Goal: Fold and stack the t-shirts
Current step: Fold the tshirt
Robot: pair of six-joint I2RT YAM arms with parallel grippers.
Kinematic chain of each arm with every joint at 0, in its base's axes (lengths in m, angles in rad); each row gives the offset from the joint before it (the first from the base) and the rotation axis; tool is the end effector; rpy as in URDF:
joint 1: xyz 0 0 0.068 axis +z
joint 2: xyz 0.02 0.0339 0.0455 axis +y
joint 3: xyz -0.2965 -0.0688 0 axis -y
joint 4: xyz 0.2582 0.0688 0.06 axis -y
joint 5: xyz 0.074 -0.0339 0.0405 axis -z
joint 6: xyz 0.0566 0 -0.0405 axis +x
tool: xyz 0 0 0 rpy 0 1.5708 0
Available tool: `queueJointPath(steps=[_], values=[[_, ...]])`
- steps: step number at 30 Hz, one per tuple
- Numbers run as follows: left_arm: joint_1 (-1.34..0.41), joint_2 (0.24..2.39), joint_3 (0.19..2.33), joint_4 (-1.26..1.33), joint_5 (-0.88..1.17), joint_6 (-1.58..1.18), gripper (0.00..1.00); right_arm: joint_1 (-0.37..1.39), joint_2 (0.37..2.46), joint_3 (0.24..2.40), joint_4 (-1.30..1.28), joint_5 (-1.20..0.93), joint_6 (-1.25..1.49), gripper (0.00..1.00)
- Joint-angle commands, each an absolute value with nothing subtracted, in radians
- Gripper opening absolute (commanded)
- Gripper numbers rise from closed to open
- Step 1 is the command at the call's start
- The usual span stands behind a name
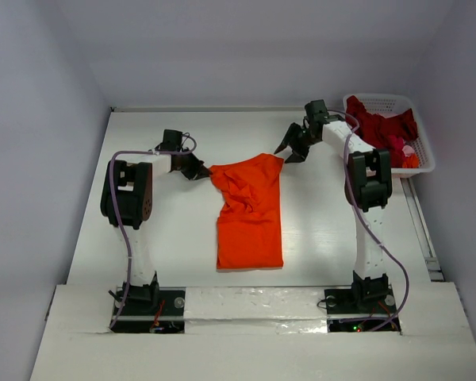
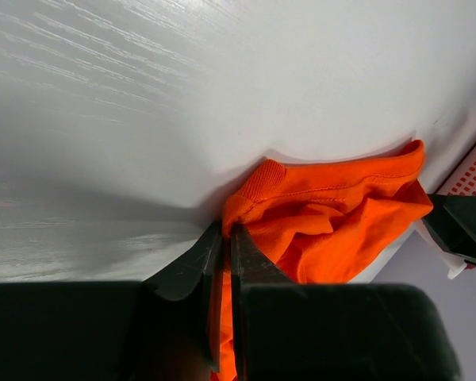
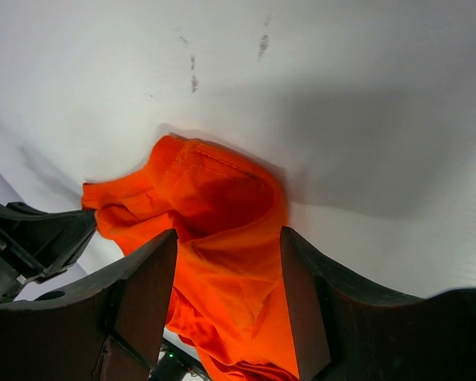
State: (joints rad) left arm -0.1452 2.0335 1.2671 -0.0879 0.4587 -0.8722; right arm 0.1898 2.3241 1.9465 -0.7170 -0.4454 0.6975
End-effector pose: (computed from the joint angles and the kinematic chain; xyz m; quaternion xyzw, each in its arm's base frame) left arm 0.4534 -0.0916 0.1489 -0.2497 0.8807 -0.3523 0.1945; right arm 0.5280 0.1263 0.1792 0.1876 0.9305 0.2926 0.1156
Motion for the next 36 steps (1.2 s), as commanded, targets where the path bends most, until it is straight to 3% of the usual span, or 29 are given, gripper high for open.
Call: queueJointPath(steps=[1,21,36], values=[[-0.152,2.005,1.304,-0.132,0.459,-0.851,0.00,0.210,2.344,1.997,-0.680,-0.485,0.716,0.60],[-0.152,2.011,1.339,-0.164,0.468,-0.842,0.00,0.219,2.280,1.948,-0.693,-0.292,0.739,0.58],[-0.152,2.025,1.351,-0.175,0.474,-0.838,0.00,0.219,2.281,1.924,-0.675,-0.318,0.742,0.58]])
